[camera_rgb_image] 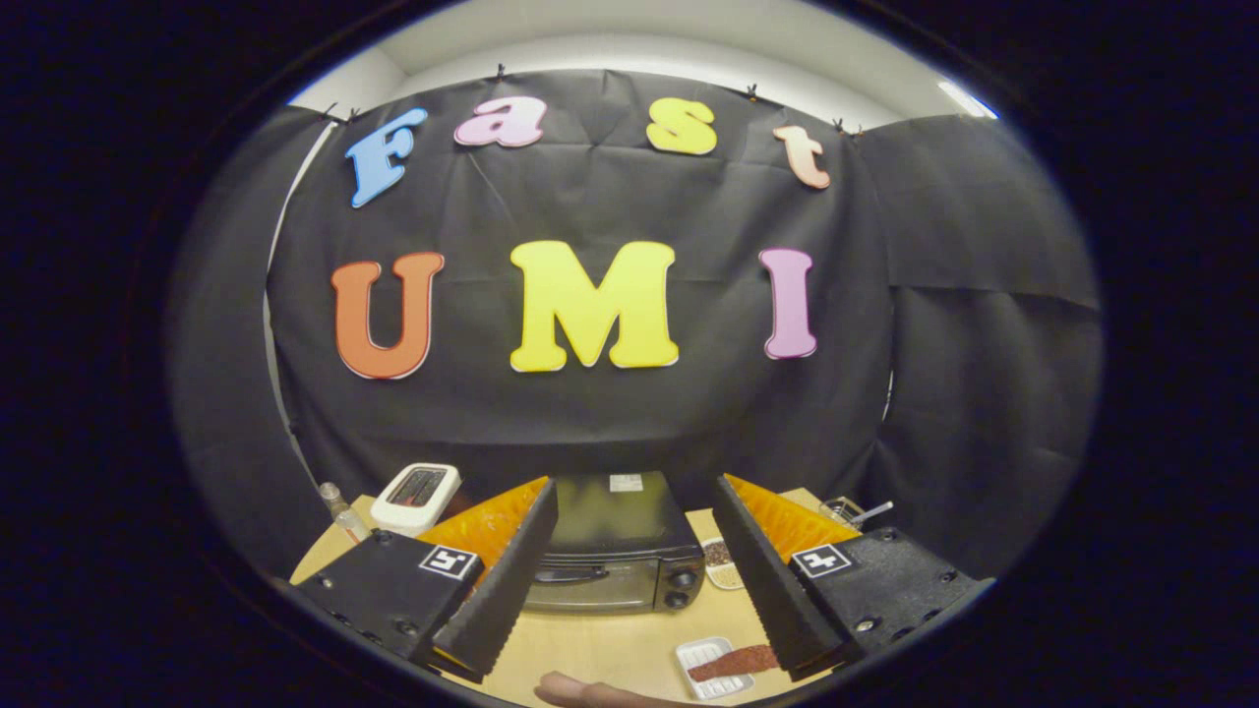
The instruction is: Open the toaster oven, put the food inside, and close the toaster oven door.
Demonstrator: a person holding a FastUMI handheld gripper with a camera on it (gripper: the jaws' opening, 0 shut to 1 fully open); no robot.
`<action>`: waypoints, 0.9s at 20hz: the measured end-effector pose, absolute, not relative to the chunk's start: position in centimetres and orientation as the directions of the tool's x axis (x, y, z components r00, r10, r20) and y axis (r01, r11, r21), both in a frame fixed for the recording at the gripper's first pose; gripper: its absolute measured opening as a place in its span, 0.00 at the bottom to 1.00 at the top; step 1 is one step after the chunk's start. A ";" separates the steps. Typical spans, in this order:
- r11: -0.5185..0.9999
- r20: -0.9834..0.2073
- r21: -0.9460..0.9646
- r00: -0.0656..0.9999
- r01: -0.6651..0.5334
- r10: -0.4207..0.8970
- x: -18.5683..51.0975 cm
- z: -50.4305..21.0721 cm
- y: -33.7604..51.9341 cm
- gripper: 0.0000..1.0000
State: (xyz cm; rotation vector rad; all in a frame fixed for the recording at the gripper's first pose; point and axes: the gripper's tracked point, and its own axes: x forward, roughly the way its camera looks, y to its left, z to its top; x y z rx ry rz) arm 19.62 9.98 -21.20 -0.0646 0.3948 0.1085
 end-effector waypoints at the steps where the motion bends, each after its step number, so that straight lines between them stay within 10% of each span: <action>1: 0.990 -0.420 -0.055 0.902 -0.132 0.097 20.5 -23.1 10.7 1.00; 18: 0.977 -0.643 0.031 0.744 -0.212 0.182 22.0 -36.8 16.9 1.00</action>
